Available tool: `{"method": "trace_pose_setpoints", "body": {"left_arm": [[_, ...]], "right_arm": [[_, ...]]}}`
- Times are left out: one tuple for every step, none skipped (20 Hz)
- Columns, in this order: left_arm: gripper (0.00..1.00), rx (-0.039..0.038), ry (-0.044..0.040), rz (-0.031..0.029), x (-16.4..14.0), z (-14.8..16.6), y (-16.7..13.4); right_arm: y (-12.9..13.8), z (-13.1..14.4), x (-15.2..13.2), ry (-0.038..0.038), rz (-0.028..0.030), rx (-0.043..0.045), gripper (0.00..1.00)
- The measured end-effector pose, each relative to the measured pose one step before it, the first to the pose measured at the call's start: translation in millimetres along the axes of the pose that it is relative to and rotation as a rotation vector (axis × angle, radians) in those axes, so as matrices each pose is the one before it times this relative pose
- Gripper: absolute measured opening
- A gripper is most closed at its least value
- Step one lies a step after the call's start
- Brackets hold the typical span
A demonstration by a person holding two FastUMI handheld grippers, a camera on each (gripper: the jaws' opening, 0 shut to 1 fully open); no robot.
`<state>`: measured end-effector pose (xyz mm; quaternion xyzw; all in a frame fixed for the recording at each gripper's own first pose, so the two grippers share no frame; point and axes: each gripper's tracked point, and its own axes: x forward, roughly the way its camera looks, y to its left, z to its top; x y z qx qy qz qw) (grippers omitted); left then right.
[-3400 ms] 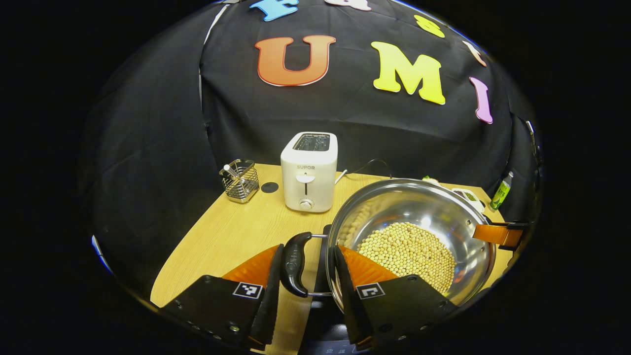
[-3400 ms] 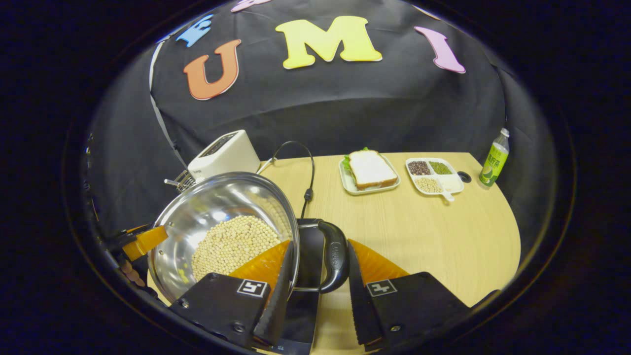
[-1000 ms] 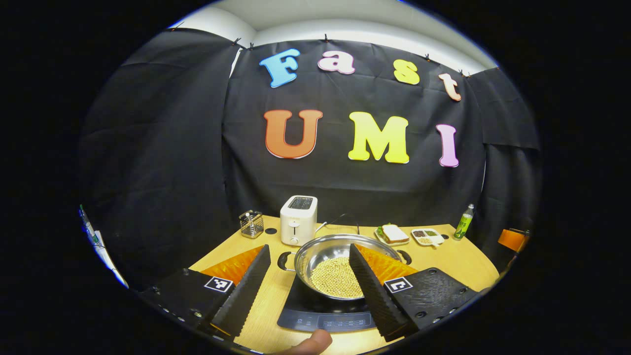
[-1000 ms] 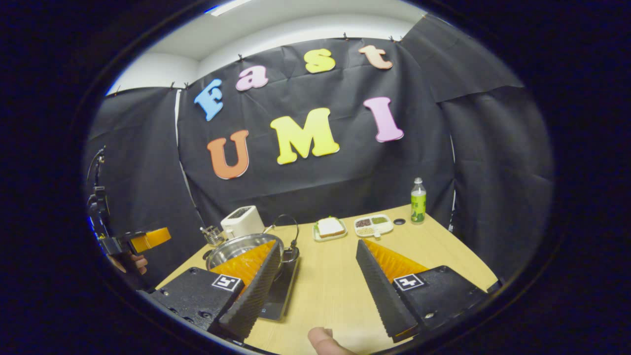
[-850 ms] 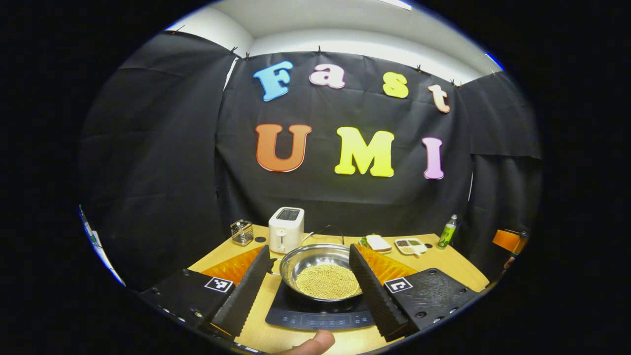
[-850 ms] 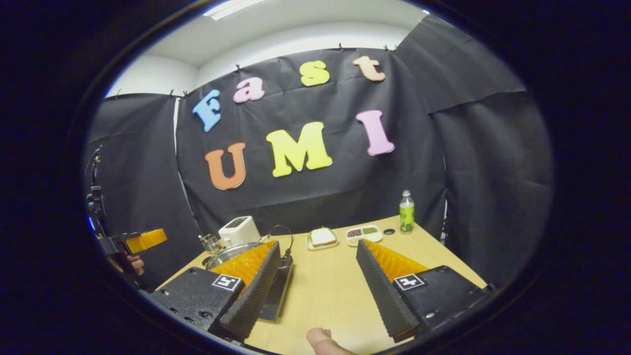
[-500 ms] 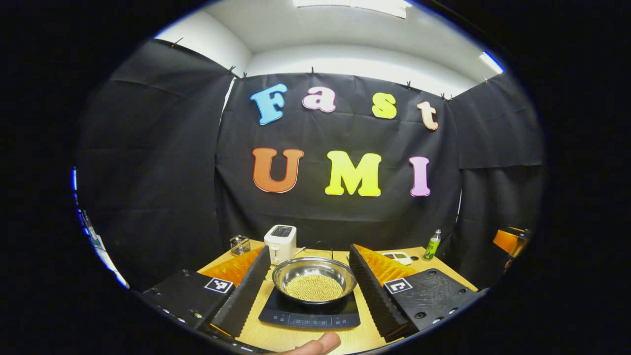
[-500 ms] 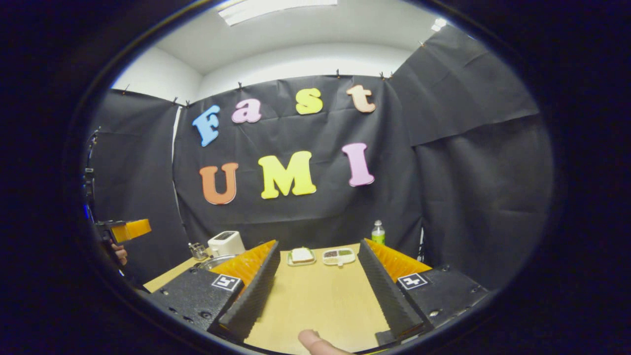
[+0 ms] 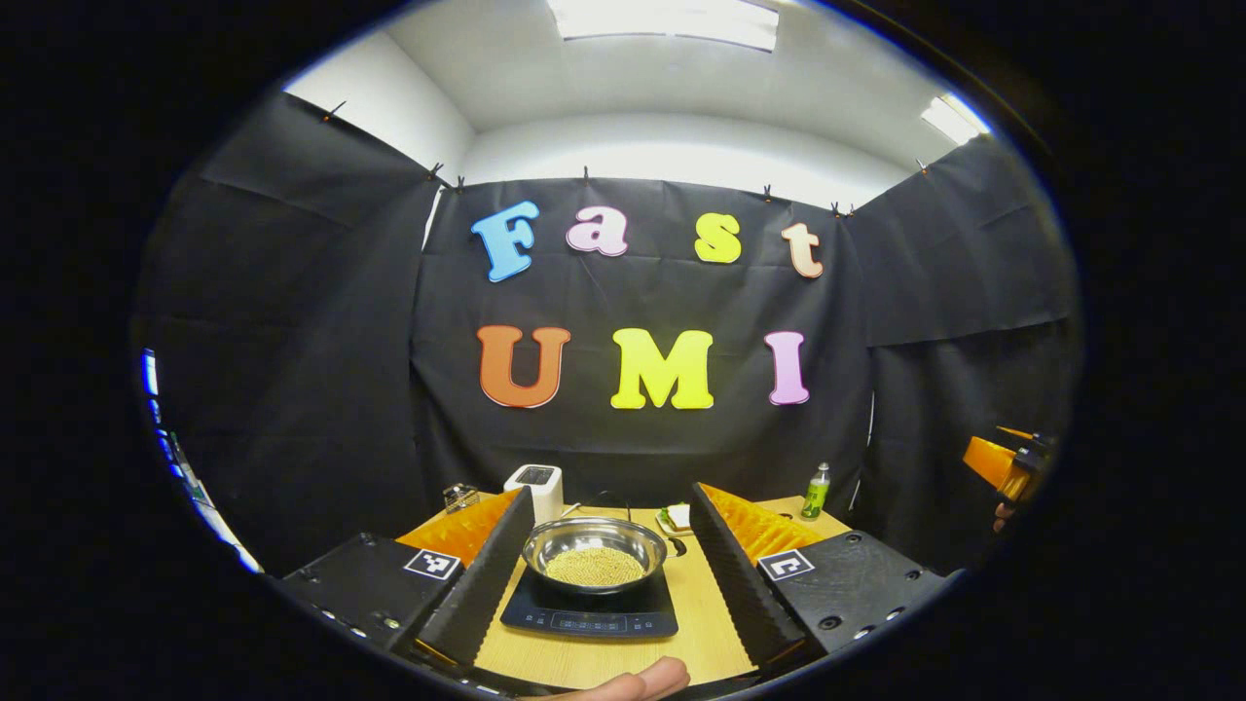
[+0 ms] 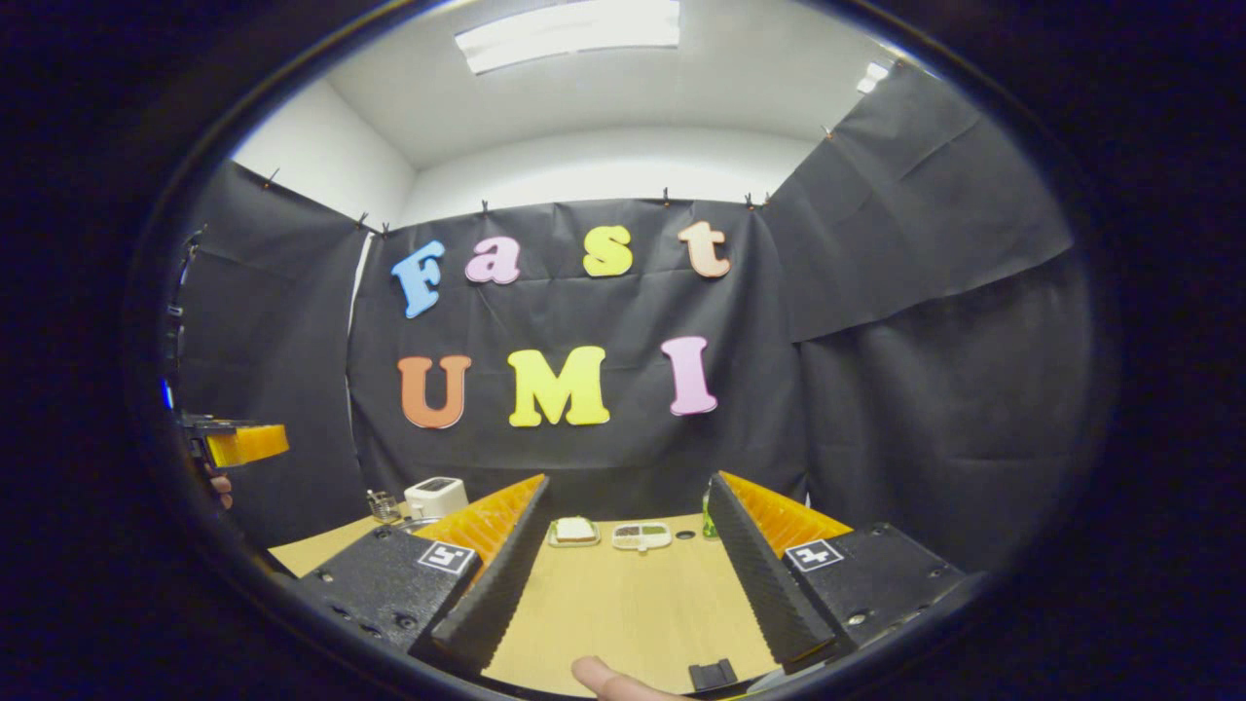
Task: First push the handle of the pot to place it horizontally, then grasp the pot with both hands and set it on the induction cooktop.
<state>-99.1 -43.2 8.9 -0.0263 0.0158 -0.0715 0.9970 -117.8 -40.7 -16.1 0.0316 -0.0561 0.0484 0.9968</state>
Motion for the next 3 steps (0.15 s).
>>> {"method": "trace_pose_setpoints", "body": {"left_arm": [[0.84,-0.00325,-0.00691,-0.01122,-4.74,-1.79,-6.20],[0.84,-0.00069,-0.00590,-0.00646,-4.67,0.11,-4.07],[0.84,0.00347,-0.00198,-0.00099,-4.23,-1.17,1.18]], "right_arm": [[-2.40,-1.78,-4.50,-0.00360,0.00361,0.00450,0.96],[-1.00,-3.11,-3.45,0.00346,0.00634,0.00415,1.00],[-2.30,-3.55,-2.27,0.00686,0.00209,-0.00365,0.96]]}}
